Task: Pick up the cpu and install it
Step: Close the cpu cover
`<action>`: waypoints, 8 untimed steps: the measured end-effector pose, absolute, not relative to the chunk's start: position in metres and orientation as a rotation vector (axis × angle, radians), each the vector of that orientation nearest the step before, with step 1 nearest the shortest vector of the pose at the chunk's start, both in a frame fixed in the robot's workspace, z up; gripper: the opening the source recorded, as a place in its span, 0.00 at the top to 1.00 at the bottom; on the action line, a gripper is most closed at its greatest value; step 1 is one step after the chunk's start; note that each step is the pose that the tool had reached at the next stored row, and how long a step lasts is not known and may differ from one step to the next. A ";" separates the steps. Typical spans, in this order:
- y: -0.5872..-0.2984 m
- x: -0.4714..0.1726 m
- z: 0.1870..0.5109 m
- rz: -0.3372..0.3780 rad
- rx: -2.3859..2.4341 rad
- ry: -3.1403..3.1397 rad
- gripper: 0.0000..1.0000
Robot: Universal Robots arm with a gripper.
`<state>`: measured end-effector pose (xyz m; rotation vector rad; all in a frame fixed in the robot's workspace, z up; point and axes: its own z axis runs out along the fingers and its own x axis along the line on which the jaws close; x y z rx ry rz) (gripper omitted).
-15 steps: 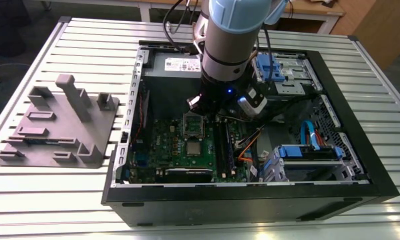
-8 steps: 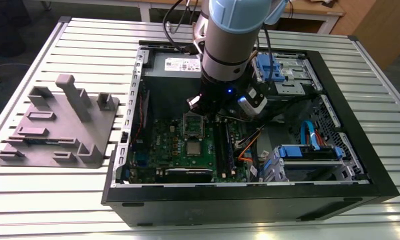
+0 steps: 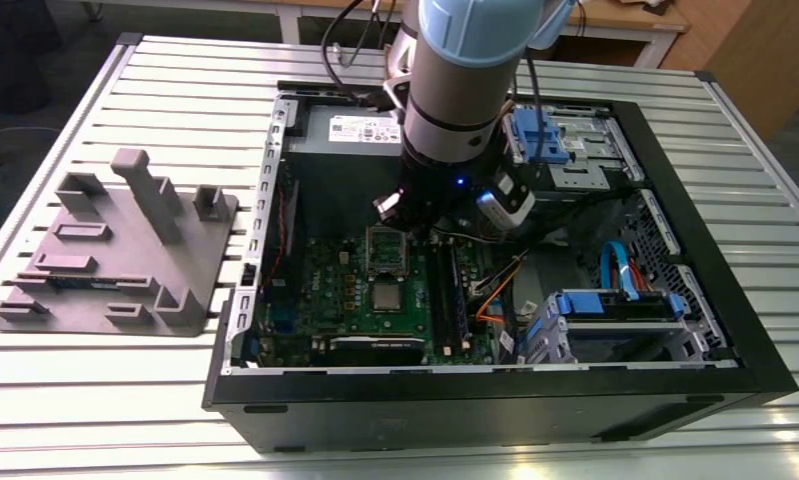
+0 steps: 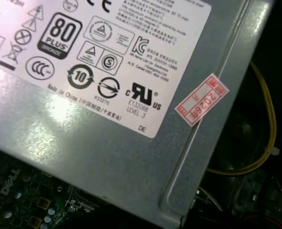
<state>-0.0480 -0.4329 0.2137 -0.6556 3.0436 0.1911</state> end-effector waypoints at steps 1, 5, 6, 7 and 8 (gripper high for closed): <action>-0.433 -0.048 0.214 0.191 -0.665 3.042 0.90; -0.433 -0.048 0.214 0.192 -0.692 3.037 0.90; -0.433 -0.048 0.214 0.192 -0.692 3.037 0.90; -0.433 -0.048 0.214 0.192 -0.693 3.037 0.90; -0.433 -0.048 0.214 0.192 -0.693 3.037 0.90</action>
